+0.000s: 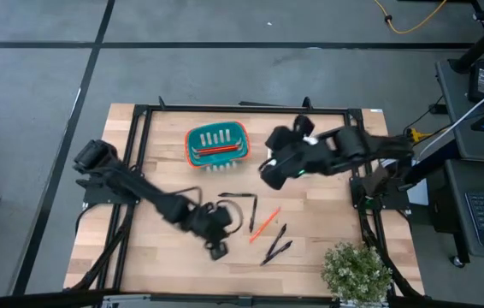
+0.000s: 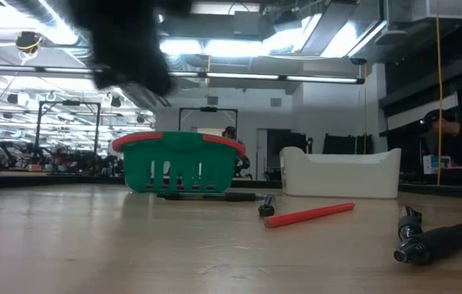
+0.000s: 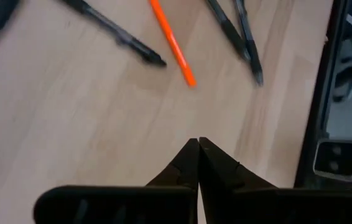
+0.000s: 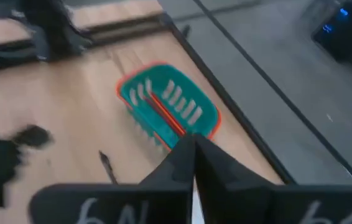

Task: Sort pens & pencils
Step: Put the orange pencil into the blue bin

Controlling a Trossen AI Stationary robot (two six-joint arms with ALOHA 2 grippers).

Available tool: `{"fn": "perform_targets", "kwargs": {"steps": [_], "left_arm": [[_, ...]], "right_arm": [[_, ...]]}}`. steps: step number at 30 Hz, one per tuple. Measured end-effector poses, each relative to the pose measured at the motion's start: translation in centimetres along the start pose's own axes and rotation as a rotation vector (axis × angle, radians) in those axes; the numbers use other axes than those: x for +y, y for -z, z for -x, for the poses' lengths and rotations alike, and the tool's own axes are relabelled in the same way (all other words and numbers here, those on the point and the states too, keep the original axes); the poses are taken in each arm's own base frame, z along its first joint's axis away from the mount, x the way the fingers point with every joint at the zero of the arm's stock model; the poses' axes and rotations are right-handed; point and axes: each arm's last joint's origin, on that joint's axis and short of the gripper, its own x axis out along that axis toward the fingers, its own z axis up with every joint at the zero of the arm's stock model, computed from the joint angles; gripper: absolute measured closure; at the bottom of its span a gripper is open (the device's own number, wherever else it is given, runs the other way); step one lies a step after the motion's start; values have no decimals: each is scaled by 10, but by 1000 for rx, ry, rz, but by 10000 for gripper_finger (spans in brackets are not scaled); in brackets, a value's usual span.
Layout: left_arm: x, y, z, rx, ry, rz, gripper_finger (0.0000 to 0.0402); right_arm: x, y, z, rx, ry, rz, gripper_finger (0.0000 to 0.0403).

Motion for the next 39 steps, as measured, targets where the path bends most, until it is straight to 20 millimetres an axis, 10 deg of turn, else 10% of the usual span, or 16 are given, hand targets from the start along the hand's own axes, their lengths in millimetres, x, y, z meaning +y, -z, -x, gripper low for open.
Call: {"fn": "perform_targets", "kwargs": {"steps": [20,39], "left_arm": [[-15,-103,-80,75,-227,16,401],[-17,-102,-106,90,-202,171,401]], "right_arm": [[-12,-4,21,-14,-164,-17,393],[-15,4,21,66,-173,29,393]]}}
